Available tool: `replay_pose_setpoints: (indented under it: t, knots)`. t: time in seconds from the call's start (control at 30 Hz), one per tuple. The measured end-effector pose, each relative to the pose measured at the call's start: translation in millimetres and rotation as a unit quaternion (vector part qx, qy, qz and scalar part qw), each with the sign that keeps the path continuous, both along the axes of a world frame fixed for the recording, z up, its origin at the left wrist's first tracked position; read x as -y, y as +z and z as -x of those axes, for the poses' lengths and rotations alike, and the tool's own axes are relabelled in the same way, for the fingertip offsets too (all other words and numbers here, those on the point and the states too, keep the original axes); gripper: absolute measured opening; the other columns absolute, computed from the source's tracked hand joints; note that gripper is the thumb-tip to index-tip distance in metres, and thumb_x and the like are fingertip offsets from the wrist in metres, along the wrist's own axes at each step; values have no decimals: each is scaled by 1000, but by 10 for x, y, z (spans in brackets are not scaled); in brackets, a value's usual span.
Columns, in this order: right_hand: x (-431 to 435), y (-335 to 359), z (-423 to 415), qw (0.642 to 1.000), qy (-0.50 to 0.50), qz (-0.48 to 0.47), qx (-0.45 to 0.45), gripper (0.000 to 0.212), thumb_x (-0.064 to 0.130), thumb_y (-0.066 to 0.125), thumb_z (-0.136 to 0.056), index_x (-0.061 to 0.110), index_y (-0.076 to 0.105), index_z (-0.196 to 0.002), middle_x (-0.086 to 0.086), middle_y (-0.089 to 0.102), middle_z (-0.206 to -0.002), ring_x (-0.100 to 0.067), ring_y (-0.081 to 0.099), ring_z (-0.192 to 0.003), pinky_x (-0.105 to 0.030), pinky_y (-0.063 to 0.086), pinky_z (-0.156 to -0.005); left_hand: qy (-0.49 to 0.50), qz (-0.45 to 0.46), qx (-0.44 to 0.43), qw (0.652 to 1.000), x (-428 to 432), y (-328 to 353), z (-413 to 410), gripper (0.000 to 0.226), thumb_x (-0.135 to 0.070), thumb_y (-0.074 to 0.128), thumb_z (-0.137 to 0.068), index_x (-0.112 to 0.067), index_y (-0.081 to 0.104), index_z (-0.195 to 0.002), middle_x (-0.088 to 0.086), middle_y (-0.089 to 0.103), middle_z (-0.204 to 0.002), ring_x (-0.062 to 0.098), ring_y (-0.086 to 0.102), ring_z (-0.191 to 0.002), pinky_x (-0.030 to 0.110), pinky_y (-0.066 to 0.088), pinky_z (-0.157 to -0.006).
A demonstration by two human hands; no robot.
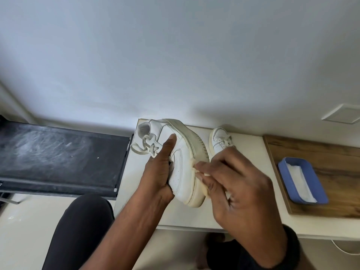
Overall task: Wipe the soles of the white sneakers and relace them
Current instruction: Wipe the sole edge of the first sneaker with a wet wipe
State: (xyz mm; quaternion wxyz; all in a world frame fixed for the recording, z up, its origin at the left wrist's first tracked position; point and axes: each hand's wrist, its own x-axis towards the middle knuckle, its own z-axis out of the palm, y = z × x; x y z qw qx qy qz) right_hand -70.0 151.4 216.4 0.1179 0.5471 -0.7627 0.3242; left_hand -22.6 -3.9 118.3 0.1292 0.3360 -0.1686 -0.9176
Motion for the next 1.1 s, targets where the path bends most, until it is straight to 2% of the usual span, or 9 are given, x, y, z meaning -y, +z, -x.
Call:
replay_pose_setpoints:
  t: [0.1,0.2,0.33,0.4,0.5,0.6,0.87,1.0,1.1]
  knots:
    - [-109,-23,-114,1000,-4,-27,0,24,17,71,-87,15,77,-111,3,61,-94,-9,61,-77,-28,56,-64,-4,-30,1,1000,4,5,-6,84,-49,92,-69,-12,65,-139,17,67,-136,37,69,-116,48,58,-85]
    - [-193,-34,-206,999,2,-30,-12,30,20,73,-85,19,75,-115,4,63,-97,-8,62,-77,-26,56,-65,4,-52,10,999,-8,30,4,69,-47,85,-80,-10,67,-136,14,72,-118,33,73,-94,44,61,-70]
    - [-194,-174,-330,999,1,-1,-47,15,11,70,-90,16,79,-101,0,67,-85,-16,59,-63,-32,53,-53,13,-49,5,999,-30,82,-2,50,-43,76,-89,-10,71,-127,10,78,-93,27,77,-76,37,61,-58]
    - [-172,-166,-316,999,-1,11,-33,12,10,70,-89,15,79,-97,-1,67,-82,-18,61,-62,-33,53,-53,17,-43,-2,999,-65,92,-9,49,-41,75,-91,-9,70,-128,11,79,-97,27,77,-80,37,61,-61]
    - [-83,-41,-162,1000,-29,-1,-11,10,14,73,-86,17,78,-94,1,67,-85,-16,64,-67,-33,54,-57,37,1,-3,999,-117,84,-4,54,-39,76,-91,-10,66,-135,15,76,-118,31,75,-99,40,62,-72]
    - [7,81,-2,998,-56,-9,2,10,18,73,-84,14,76,-93,3,68,-86,-13,65,-71,-25,55,-61,43,32,-23,998,-146,97,-1,59,-39,77,-89,-11,63,-139,20,70,-131,36,71,-114,45,59,-84]
    - [-175,-156,-269,1000,-2,-8,-19,6,18,70,-89,12,71,-87,0,65,-80,-16,61,-62,-34,53,-52,51,18,1,999,-69,133,-41,48,-38,76,-91,-13,69,-132,13,77,-118,29,76,-102,41,62,-72]
    - [-122,-49,-185,1000,-13,-6,5,6,18,72,-86,12,70,-87,3,64,-81,-13,62,-65,-34,53,-51,49,23,-9,998,-99,142,-24,51,-39,77,-90,-12,68,-133,15,76,-121,32,74,-107,42,62,-76]
    - [-26,78,-71,999,-32,-10,9,9,20,72,-85,13,67,-88,5,66,-85,-10,63,-68,-32,55,-51,46,35,-33,998,-80,121,-19,55,-39,77,-91,-13,65,-137,18,72,-128,36,71,-117,51,60,-90]
